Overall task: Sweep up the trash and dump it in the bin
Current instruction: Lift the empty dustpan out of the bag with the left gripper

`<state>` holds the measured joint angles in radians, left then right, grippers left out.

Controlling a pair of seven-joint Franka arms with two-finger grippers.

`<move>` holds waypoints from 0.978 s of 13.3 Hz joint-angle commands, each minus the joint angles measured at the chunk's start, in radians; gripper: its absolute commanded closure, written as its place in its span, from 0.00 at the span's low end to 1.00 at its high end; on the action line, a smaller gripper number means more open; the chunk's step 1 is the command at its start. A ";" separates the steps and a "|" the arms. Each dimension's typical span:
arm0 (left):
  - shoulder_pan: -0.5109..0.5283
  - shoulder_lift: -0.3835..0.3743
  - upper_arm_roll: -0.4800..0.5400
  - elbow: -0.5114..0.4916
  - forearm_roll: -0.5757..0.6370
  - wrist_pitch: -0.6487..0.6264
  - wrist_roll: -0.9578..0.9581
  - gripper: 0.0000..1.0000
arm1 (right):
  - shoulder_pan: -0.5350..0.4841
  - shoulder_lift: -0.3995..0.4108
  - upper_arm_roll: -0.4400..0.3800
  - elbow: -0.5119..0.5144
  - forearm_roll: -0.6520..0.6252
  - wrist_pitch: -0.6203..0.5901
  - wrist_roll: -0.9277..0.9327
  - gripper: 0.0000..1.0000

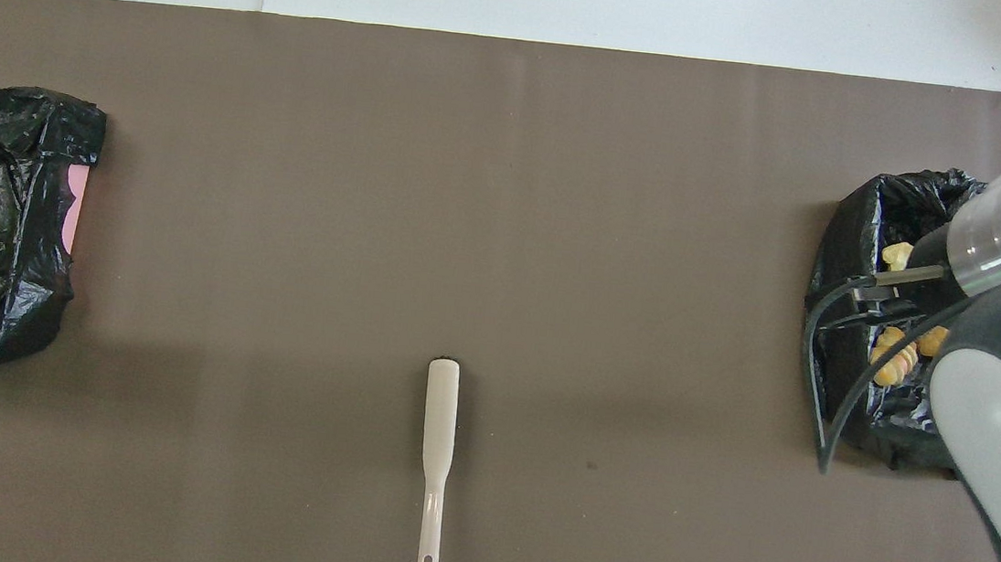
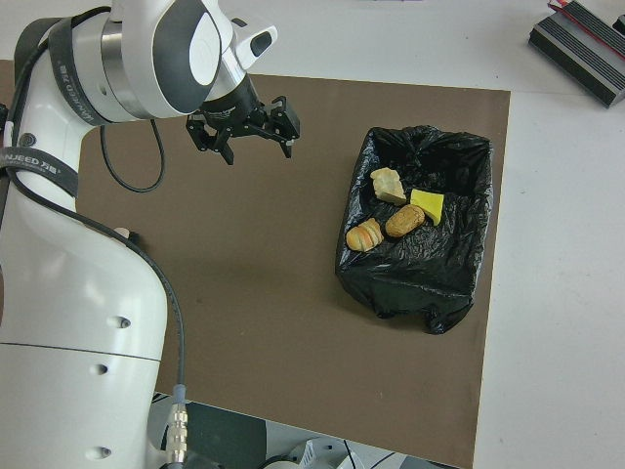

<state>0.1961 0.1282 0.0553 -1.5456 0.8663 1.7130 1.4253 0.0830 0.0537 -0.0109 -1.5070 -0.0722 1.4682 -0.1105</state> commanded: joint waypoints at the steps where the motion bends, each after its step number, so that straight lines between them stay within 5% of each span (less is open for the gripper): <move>1: -0.023 0.047 0.011 0.113 0.017 -0.038 0.018 1.00 | -0.057 0.008 -0.009 0.019 -0.009 0.021 -0.028 0.00; 4: -0.049 0.033 0.003 0.142 -0.024 -0.052 0.014 1.00 | -0.112 0.003 -0.011 0.019 0.009 0.020 0.053 0.00; 7: -0.070 0.001 0.006 0.151 -0.209 -0.085 -0.037 1.00 | -0.121 -0.047 -0.007 0.002 0.034 0.009 0.142 0.00; 13: -0.153 -0.064 -0.015 0.115 -0.537 -0.179 -0.689 1.00 | -0.126 -0.071 -0.009 -0.036 0.068 0.006 0.130 0.00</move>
<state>0.0692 0.0978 0.0354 -1.4060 0.4079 1.5625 0.9146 -0.0285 0.0080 -0.0294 -1.5109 -0.0227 1.4716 0.0174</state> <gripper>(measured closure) 0.692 0.000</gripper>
